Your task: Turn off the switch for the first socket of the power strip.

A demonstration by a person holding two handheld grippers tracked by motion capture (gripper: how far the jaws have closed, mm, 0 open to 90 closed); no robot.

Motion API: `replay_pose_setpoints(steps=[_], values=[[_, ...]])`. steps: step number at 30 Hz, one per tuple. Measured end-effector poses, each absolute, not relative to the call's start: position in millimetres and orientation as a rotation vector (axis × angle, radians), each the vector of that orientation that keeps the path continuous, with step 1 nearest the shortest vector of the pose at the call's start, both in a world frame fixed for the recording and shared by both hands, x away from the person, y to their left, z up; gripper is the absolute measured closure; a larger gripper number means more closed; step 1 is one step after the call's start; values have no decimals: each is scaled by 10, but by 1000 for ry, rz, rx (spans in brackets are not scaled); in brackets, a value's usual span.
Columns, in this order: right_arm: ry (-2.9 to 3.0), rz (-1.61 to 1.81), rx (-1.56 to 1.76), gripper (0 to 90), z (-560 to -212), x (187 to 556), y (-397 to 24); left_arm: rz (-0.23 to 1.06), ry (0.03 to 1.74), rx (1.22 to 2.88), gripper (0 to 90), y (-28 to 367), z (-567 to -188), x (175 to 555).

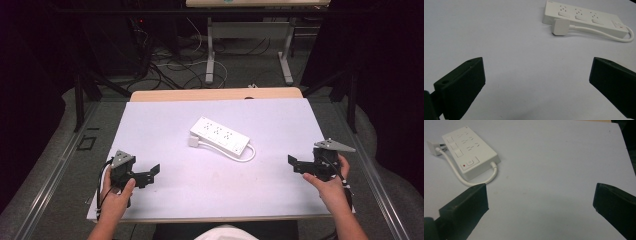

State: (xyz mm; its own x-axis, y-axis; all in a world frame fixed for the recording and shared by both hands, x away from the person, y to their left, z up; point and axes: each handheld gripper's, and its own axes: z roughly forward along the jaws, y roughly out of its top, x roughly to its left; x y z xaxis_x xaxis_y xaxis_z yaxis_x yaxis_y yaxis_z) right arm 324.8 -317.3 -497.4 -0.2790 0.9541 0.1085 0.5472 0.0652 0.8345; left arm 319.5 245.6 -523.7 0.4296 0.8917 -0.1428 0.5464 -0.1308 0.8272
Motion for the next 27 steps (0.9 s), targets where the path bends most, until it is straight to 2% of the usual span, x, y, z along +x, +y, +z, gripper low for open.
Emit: replay_pose_setpoints(steps=[27], values=[[1973, 1050, 1358, 0, -5012, 3268, -2922, 507, 1222, 1835, 1, 2439, -5245, 3142]])
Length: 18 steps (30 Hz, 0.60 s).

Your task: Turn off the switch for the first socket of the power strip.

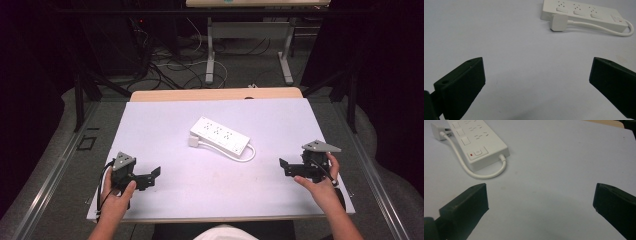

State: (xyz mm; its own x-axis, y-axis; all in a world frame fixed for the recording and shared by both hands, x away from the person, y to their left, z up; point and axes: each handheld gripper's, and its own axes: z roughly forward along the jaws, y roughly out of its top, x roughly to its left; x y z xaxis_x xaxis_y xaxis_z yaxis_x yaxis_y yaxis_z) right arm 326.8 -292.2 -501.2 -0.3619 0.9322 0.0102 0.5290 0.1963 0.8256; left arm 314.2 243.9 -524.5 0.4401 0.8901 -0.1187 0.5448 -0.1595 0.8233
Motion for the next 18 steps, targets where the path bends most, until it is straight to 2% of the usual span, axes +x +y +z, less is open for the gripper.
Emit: replay_pose_setpoints(steps=[18], values=[[2038, 1061, 1281, 0, -4938, 3280, -2715, 509, 1225, 1834, 1, 2439, -5243, 3128]])
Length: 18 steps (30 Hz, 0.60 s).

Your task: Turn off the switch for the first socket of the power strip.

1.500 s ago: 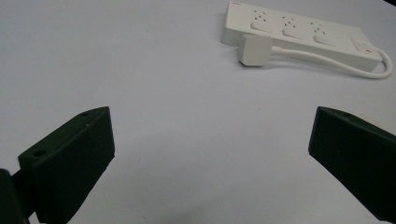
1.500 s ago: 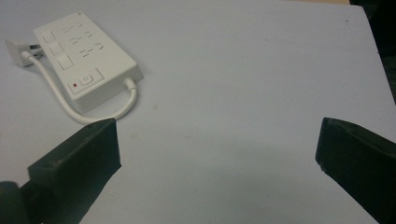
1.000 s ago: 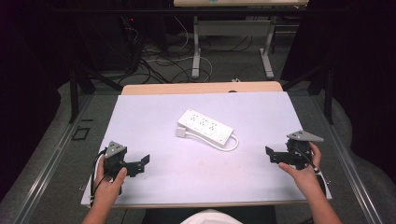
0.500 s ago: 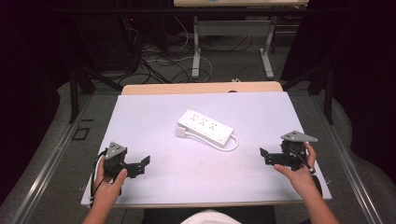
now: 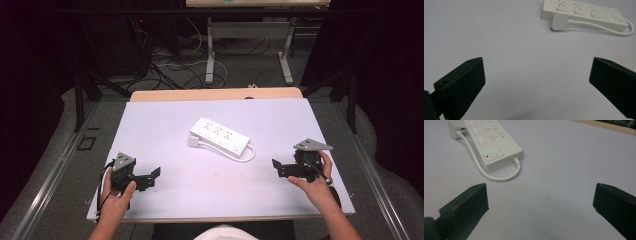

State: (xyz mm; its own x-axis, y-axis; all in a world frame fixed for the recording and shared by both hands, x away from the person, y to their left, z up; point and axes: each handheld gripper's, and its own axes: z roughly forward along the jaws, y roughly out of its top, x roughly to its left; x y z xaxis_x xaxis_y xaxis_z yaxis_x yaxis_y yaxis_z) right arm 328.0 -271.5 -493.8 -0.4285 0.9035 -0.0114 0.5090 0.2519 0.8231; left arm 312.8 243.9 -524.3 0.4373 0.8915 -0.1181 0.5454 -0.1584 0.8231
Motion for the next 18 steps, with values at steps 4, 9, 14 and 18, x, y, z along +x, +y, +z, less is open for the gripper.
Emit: replay_pose_setpoints(steps=[4, 9, 14, 18], values=[[2056, 1071, 1268, 0, -4900, 3303, -2670, 513, 1225, 1830, 1, 2443, -5241, 3127], [2092, 1061, 1256, 0, -4873, 3337, -2610, 512, 1232, 1828, 1, 2448, -5241, 3122], [2133, 1059, 1247, 1, -4866, 3384, -2553, 515, 1236, 1821, 1, 2444, -5245, 3121], [2162, 1048, 1237, 3, -4848, 3417, -2503, 517, 1237, 1819, 1, 2444, -5248, 3121]])
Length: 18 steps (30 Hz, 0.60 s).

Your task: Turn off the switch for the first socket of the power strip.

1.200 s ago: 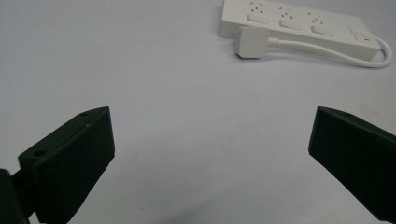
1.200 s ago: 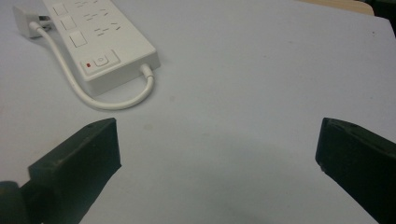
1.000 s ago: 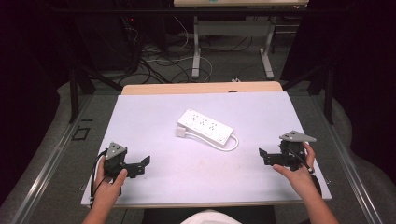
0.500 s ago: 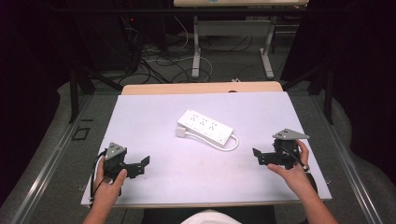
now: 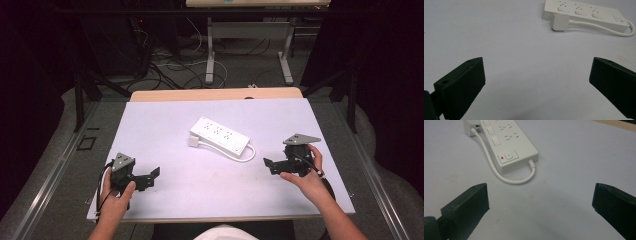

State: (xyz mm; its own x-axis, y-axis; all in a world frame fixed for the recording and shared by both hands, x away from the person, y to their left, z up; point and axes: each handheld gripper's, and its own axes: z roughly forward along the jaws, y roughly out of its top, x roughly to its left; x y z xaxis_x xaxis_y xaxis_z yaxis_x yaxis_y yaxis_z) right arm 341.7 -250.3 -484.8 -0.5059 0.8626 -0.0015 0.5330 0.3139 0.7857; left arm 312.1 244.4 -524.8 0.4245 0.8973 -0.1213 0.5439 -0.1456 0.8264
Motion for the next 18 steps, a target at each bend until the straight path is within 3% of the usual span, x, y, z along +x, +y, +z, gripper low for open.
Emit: replay_pose_setpoints(steps=[18], values=[[2234, 1012, 1175, 81, -4718, 3578, -2337, 519, 1236, 1820, 1, 2449, -5246, 3120]])
